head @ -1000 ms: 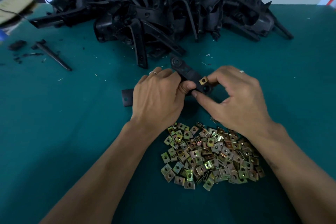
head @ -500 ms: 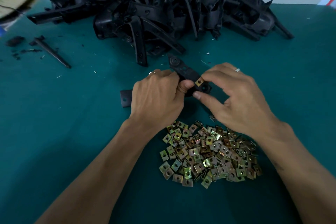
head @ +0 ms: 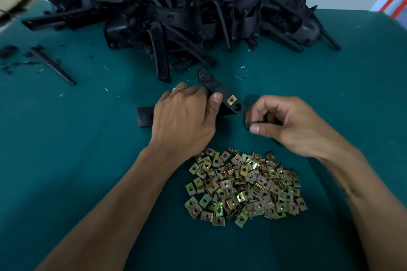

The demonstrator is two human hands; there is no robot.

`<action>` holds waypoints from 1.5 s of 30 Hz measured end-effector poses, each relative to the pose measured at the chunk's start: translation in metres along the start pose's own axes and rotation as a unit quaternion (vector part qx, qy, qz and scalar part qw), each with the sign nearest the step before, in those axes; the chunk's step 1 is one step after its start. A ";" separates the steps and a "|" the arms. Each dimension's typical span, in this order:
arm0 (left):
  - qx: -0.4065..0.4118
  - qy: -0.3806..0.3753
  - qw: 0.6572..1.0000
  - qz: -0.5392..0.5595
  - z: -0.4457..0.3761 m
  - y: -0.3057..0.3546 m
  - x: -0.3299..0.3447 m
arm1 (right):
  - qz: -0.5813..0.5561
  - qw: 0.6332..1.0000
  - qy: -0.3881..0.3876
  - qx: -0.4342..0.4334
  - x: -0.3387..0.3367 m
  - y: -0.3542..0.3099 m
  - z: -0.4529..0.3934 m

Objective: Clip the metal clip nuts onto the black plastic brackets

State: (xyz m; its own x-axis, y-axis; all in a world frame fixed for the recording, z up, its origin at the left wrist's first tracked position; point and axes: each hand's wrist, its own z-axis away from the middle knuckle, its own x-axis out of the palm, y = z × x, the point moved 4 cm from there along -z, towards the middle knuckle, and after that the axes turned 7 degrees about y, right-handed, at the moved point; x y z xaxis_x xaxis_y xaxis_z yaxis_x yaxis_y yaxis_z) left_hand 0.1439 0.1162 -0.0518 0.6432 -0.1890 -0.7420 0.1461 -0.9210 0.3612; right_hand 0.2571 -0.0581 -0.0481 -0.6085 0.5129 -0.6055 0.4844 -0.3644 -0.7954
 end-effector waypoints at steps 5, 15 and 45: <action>0.055 -0.015 0.998 0.032 0.000 0.005 0.000 | -0.262 0.955 0.138 -0.021 0.003 0.001 -0.006; 0.085 -0.014 0.995 0.052 0.001 0.008 0.001 | -0.392 0.892 0.224 -0.034 0.024 -0.014 -0.010; 0.084 -0.032 0.995 0.054 0.000 0.006 0.000 | -0.346 0.919 0.184 -0.044 0.036 -0.032 -0.005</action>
State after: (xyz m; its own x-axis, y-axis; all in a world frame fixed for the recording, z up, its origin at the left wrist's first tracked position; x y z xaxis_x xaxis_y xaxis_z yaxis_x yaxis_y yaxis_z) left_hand 0.1446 0.1103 -0.0494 0.5981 -0.3066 -0.7405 -0.0519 -0.9368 0.3460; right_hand 0.2225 -0.0242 -0.0446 -0.5445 0.8319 0.1075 0.1191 0.2036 -0.9718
